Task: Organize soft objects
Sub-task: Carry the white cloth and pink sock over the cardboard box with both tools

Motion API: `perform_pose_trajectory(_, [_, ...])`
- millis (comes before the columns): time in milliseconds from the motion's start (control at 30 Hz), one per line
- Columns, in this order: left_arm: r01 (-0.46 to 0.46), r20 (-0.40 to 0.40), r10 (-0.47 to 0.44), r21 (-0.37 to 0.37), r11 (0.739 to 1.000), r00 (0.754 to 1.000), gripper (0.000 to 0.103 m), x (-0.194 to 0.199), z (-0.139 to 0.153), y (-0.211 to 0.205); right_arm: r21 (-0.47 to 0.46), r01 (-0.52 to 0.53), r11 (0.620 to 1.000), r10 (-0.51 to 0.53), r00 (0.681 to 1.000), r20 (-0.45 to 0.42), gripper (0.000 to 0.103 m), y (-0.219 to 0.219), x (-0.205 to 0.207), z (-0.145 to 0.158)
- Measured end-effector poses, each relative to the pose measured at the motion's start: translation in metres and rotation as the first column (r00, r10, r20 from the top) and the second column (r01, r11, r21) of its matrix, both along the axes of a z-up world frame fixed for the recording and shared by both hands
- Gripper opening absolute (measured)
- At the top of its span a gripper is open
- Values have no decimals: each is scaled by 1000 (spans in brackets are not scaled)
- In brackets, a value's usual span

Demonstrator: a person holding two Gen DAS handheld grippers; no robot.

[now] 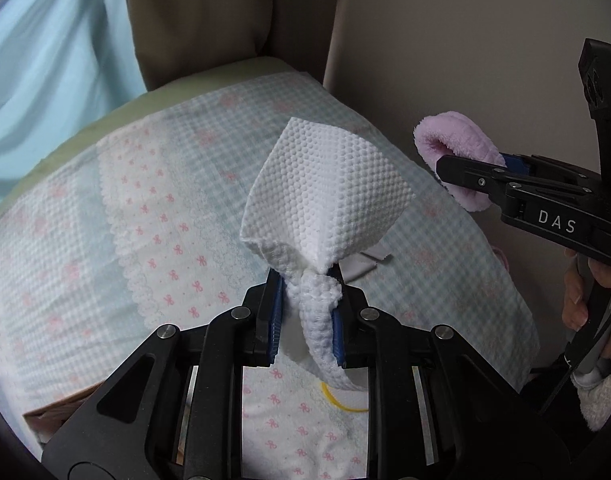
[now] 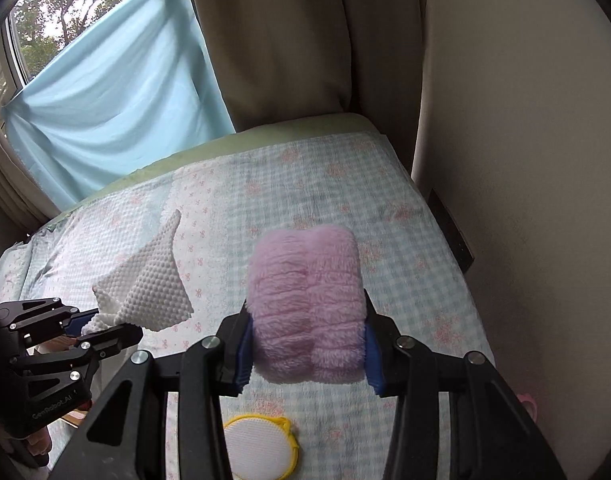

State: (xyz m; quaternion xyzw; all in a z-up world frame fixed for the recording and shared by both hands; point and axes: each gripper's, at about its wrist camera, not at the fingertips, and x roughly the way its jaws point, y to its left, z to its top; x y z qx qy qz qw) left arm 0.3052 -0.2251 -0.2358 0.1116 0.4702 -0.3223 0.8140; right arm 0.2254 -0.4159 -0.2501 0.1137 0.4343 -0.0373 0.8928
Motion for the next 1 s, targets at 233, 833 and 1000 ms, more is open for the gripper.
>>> perform_pose_trajectory(233, [-105,35,107,-57,993,994,17,-40,71,56,-17,-46,999,47,997,58,41,47,-34,77])
perform_pose_trajectory(833, [-403,36,406,-83,912,913,17,-114,120,270,11,-213,977,211,975,73,41,248,-84,133])
perform_pose_trajectory(1000, [-454,8,456,-74,888,890,17,-112,109,326,26,-262,965,260,964,61,41,303,-79,125])
